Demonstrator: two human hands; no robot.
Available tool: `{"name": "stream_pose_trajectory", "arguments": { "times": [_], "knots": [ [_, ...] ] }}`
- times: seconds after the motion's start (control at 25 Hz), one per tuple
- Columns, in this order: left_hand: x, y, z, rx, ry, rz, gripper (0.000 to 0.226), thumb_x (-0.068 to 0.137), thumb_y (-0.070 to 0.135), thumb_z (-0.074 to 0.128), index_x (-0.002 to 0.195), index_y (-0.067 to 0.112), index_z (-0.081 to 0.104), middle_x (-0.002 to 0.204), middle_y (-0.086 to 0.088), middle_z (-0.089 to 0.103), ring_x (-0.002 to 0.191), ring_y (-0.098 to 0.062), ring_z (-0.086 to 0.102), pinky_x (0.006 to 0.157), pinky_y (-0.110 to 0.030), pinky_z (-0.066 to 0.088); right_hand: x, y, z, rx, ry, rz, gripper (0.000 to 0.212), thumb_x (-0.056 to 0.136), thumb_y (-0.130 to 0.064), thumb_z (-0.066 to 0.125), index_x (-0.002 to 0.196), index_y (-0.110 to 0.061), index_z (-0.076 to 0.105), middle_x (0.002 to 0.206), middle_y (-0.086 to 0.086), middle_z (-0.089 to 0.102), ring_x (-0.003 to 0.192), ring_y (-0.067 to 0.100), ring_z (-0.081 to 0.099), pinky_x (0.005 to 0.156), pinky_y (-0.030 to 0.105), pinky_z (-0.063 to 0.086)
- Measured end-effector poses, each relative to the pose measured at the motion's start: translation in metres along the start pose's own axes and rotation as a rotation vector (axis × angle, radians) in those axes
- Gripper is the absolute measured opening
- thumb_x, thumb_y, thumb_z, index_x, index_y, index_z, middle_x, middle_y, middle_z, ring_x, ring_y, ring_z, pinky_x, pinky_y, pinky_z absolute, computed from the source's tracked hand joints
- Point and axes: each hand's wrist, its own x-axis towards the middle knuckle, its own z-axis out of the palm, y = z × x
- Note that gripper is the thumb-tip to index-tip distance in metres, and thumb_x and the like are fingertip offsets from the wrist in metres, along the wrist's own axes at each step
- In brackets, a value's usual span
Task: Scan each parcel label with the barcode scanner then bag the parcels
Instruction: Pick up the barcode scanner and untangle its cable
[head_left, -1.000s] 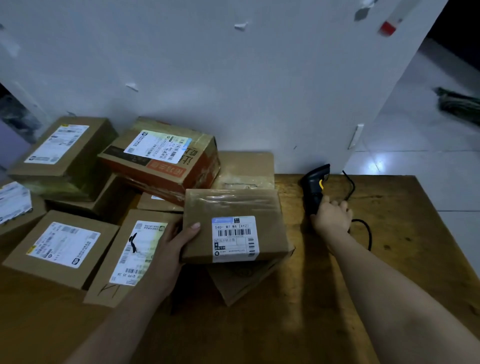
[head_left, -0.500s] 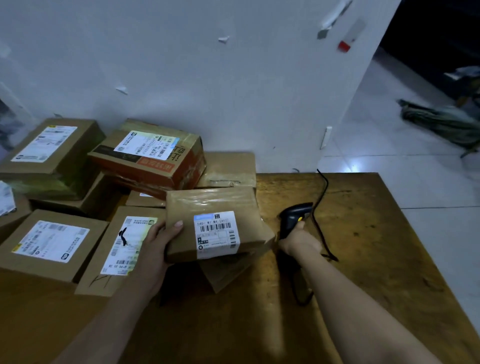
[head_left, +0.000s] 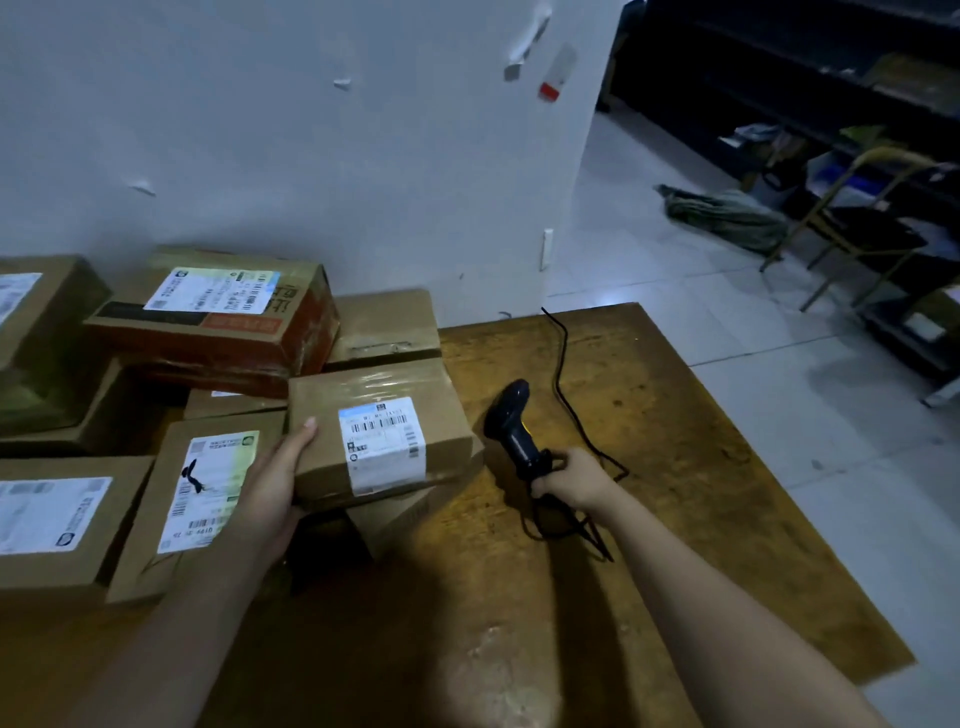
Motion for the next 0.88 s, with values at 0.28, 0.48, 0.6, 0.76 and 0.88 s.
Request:
{"name": "stream_pose_trajectory", "arguments": {
  "times": [0.28,0.48,0.6,0.76,0.88],
  "knots": [
    [-0.010,0.009,0.024,0.616,0.314,0.522,0.049,0.091,0.014,0.055,0.138,0.019,0.041,0.142,-0.009,0.043,0.125,-0.029,0.048,0.104,-0.043,0.040,-0.050,-0.025,-0.007,0.154,0.161,-0.329,0.043,0.073,-0.008,0.073,0.113,-0.013,0.058,0.108,0.005,0.061,0.099,0.023,0.059,0.081,0.035,0.051],
    [-0.046,-0.012,0.104,0.519,-0.437,0.225,0.079,0.061,0.056,0.079,0.126,0.019,0.054,0.118,0.002,0.063,0.107,-0.015,0.061,0.091,-0.035,0.051,-0.078,-0.049,-0.002,0.194,0.217,-0.581,0.044,0.071,-0.001,0.069,0.112,-0.015,0.063,0.098,-0.006,0.064,0.089,0.004,0.058,0.074,0.013,0.043],
    [-0.028,-0.010,0.129,0.215,-0.504,0.062,0.044,0.070,0.029,0.080,0.107,0.012,0.063,0.096,-0.004,0.070,0.097,-0.024,0.064,0.076,-0.035,0.053,-0.083,-0.053,0.006,0.208,0.139,-0.629,0.067,0.071,-0.002,0.074,0.133,-0.018,0.053,0.116,-0.001,0.063,0.100,0.001,0.058,0.084,0.010,0.043],
    [-0.008,0.003,0.136,0.023,-0.487,-0.004,0.042,0.083,0.019,0.067,0.118,0.000,0.058,0.103,-0.009,0.072,0.094,-0.015,0.071,0.075,-0.030,0.059,-0.085,-0.045,0.017,0.130,0.160,-0.474,0.113,0.066,-0.041,0.082,0.152,-0.030,0.010,0.154,0.000,0.029,0.136,0.015,0.035,0.113,0.037,0.031],
    [-0.008,0.015,0.133,-0.095,-0.419,-0.009,0.067,0.067,0.035,0.074,0.123,0.003,0.057,0.101,-0.005,0.072,0.091,-0.012,0.071,0.085,-0.033,0.055,-0.081,-0.034,0.018,-0.344,0.184,-0.418,0.108,0.073,-0.056,0.071,0.152,-0.025,0.005,0.142,0.007,0.051,0.134,0.025,0.041,0.116,0.044,0.026]
  ]
}}
